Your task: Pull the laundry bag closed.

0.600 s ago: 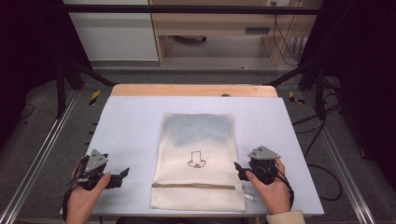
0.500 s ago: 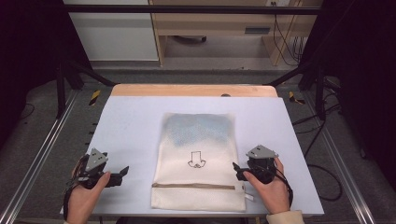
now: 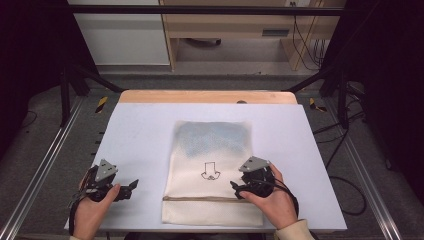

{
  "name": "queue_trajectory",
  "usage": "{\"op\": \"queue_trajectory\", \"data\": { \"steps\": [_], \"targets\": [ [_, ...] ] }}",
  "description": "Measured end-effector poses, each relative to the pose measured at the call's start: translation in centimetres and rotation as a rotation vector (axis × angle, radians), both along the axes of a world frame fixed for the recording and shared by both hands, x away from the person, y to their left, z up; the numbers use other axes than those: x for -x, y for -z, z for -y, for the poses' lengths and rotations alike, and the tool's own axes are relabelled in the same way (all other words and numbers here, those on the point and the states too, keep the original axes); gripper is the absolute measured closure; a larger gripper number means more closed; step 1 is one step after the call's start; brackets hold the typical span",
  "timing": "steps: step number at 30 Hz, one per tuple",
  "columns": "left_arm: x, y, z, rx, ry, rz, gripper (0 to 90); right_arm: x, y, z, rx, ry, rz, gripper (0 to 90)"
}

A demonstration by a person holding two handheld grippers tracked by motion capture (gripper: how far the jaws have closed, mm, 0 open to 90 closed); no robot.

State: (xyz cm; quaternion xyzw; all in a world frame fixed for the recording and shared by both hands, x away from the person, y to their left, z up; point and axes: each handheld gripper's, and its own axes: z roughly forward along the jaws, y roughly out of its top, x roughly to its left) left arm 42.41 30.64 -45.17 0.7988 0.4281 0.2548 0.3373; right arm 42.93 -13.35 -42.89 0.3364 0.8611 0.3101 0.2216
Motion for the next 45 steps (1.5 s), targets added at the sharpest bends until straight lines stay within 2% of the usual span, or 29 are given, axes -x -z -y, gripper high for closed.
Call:
{"op": "queue_trajectory", "data": {
  "steps": [6, 12, 18, 23, 25, 29, 34, 36, 39, 40, 45],
  "targets": [
    [0.0, 0.0, 0.2, 0.003, 0.010, -0.005, 7.3, 0.1, -1.1, -2.7, 0.048, -0.086, -0.053, 26.4],
    [0.0, 0.0, 0.1, 0.011, 0.013, 0.003, 7.3, -0.5, -1.7, -5.2, 0.066, -0.167, -0.090, 28.4],
    [-0.3, 0.1, 0.4, 0.009, 0.016, 0.000, 7.3, -1.1, -1.9, -6.8, 0.079, -0.189, -0.104, 30.0],
    [-0.4, 0.2, 0.2, -0.007, 0.009, -0.022, 7.3, -1.5, -2.1, -8.2, 0.080, -0.244, -0.125, 36.8],
    [-0.5, 0.2, 0.0, 0.001, 0.002, -0.027, 7.3, -1.7, -2.2, -8.9, 0.080, -0.268, -0.139, 37.9],
    [-0.4, 0.1, -0.2, 0.005, -0.009, -0.025, 7.3, -2.0, -2.4, -10.3, 0.097, -0.309, -0.140, 44.3],
    [-0.5, 0.2, -0.3, -0.023, -0.009, -0.021, 7.3, -2.0, -2.3, -11.8, 0.112, -0.339, -0.134, 49.3],
    [-0.6, 0.2, -0.3, -0.020, -0.005, -0.018, 7.2, -1.6, -2.2, -12.8, 0.137, -0.367, -0.134, 54.7],
    [-0.6, 0.2, -0.4, -0.032, 0.001, -0.028, 7.1, -1.3, -2.2, -13.3, 0.141, -0.382, -0.138, 57.6],
    [-0.5, 0.2, -0.5, -0.026, 0.009, -0.039, 7.1, -1.1, -2.3, -13.9, 0.141, -0.391, -0.133, 60.4],
    [-0.4, -0.1, -0.6, -0.018, 0.011, -0.040, 7.3, -0.6, -2.7, -15.2, 0.140, -0.430, -0.142, 66.2]
  ]
}}
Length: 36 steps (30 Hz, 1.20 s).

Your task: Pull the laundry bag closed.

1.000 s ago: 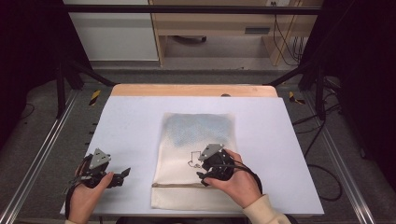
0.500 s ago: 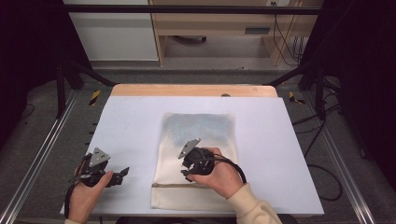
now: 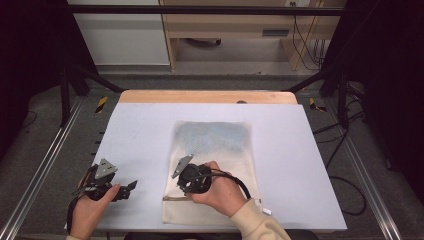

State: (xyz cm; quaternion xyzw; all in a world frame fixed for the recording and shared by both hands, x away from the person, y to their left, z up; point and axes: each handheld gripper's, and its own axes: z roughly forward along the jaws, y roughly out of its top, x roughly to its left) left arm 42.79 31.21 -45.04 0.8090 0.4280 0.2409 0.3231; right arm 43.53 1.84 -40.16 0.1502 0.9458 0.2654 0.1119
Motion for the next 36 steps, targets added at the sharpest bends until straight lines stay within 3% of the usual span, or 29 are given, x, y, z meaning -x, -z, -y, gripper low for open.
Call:
{"op": "queue_trajectory", "data": {
  "steps": [9, 14, 19, 28, 36],
  "targets": [
    [-0.3, -0.1, -0.1, 0.007, -0.009, 0.013, 7.4, 0.5, 0.7, -2.4, -0.007, -0.087, -0.037, 74.8],
    [-0.3, 0.1, -0.3, 0.007, -0.006, -0.005, 8.1, 0.5, 1.3, -3.2, -0.005, -0.097, -0.054, 75.0],
    [-0.4, 0.2, -0.4, 0.031, -0.005, -0.012, 8.5, 0.0, 2.1, -4.3, -0.007, -0.106, -0.106, 74.2],
    [-0.6, 0.4, -0.2, 0.028, -0.002, -0.013, 8.5, -0.3, 3.4, -5.5, 0.028, -0.126, -0.154, 72.1],
    [0.1, 0.2, 0.3, 0.051, 0.015, -0.021, 8.5, -0.3, 3.7, -5.9, 0.050, -0.140, -0.172, 81.7]
  ]
}}
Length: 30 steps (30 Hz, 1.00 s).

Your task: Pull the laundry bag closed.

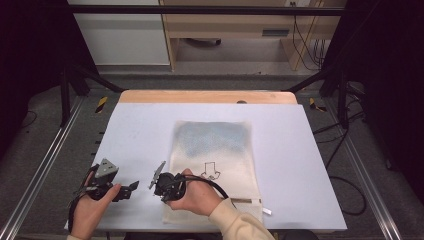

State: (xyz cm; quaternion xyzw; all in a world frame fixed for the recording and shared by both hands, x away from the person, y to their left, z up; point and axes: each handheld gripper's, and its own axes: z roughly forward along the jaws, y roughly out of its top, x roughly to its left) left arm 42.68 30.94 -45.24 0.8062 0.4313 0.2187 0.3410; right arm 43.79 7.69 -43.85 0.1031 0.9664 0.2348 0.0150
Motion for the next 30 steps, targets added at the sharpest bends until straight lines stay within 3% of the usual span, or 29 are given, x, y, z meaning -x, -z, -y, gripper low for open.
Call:
{"op": "queue_trajectory", "data": {
  "steps": [9, 14, 25, 30],
  "targets": [
    [2.0, -0.3, 0.4, 0.033, 0.027, -0.001, 8.7, -0.2, -1.8, 0.3, -0.020, -0.029, -0.005, 81.9],
    [2.9, -0.9, 0.6, 0.055, 0.022, 0.038, 8.4, -0.4, -2.5, 0.6, -0.039, -0.031, -0.009, 81.9],
    [3.9, -1.0, 2.2, 0.076, 0.110, -0.001, 6.5, -0.8, -3.4, 1.6, -0.079, -0.020, 0.005, 81.9],
    [4.3, -1.3, 2.6, 0.087, 0.126, 0.016, 6.2, -0.7, -3.5, 1.7, -0.083, -0.027, 0.012, 81.9]
  ]
}}
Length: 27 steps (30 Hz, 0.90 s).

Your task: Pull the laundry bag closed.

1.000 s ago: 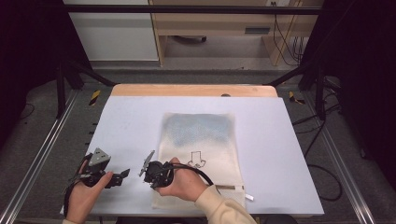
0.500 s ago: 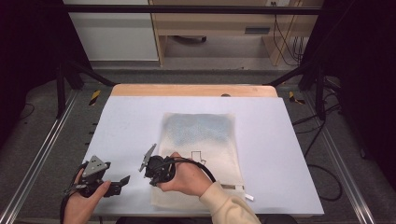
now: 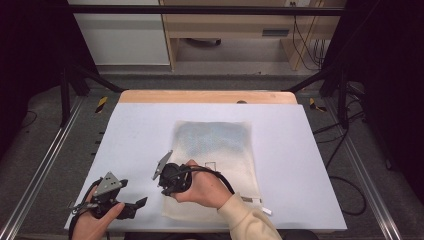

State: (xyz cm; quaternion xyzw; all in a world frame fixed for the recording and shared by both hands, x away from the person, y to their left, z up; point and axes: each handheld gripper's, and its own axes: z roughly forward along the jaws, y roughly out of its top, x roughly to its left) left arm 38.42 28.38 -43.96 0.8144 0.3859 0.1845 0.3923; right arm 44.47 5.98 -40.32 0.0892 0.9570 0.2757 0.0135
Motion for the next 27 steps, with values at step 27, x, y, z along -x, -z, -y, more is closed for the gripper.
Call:
{"op": "queue_trajectory", "data": {
  "steps": [27],
  "targets": [
    [0.1, 0.3, 3.6, 0.074, 0.102, -0.032, 10.3, 0.1, 0.4, -0.3, 0.017, -0.005, 0.013, 81.9]
  ]
}}
